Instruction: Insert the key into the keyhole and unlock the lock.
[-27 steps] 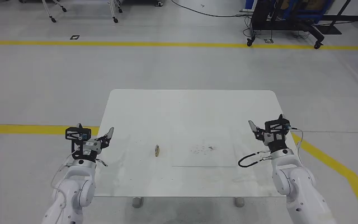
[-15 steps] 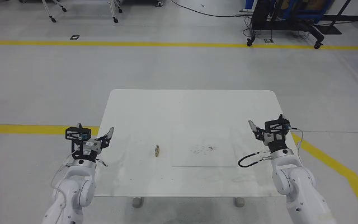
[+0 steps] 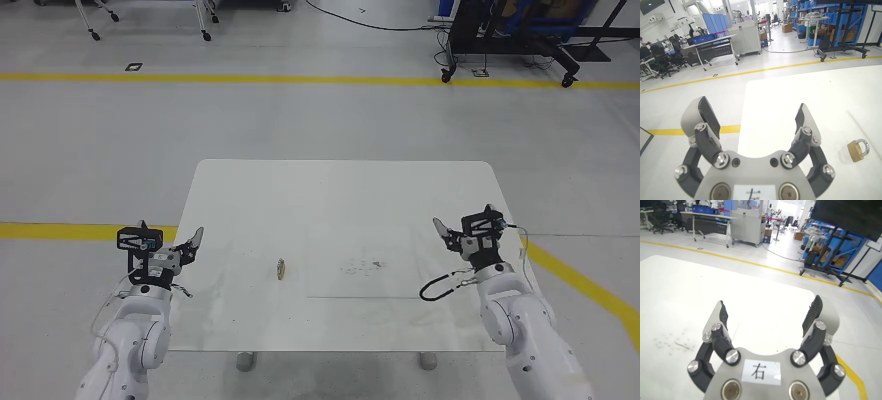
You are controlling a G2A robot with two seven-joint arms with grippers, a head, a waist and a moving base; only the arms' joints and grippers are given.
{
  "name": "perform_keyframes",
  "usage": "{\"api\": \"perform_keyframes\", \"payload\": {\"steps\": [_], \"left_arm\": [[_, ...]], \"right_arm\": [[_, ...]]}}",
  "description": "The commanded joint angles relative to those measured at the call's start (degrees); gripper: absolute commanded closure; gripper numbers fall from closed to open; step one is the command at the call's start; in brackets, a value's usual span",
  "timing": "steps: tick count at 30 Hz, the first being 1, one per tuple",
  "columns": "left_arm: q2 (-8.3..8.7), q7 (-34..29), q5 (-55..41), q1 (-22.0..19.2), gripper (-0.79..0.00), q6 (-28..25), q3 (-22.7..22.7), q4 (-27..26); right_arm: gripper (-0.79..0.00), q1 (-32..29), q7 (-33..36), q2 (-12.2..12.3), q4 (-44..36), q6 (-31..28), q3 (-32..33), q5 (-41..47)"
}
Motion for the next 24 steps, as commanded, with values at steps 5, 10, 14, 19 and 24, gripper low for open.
{"api": "perform_keyframes", "payload": {"steps": [5, 10, 14, 19, 24], "left_arm": [[0.0, 0.0, 0.0, 0.0, -0.785, 0.0, 0.0, 0.0], [0.0, 0.0, 0.0, 0.0, -0.785, 0.0, 0.0, 0.0], [0.0, 0.0, 0.0, 0.0, -0.785, 0.0, 0.0, 0.0], [0.0, 0.0, 0.0, 0.0, -0.785, 0.0, 0.0, 0.0], [0.0, 0.0, 0.0, 0.0, -0.785, 0.0, 0.0, 0.0]], "right_arm": [[-0.785, 6.64, 2.92, -0.39, 7.95, -11.59, -6.74, 1.88], [-0.785, 10.49, 3.83, -0.17, 14.43, -25.2, -9.34, 4.0], [-0.785, 13.35, 5.73, 0.11, 17.92, -33.33, -11.1, 3.1], [-0.606, 16.46, 3.46, 0.65, 21.61, -40.9, -12.26, -1.12], [-0.413, 18.06, -1.49, 1.16, 24.53, -45.62, -13.28, -5.76]]}}
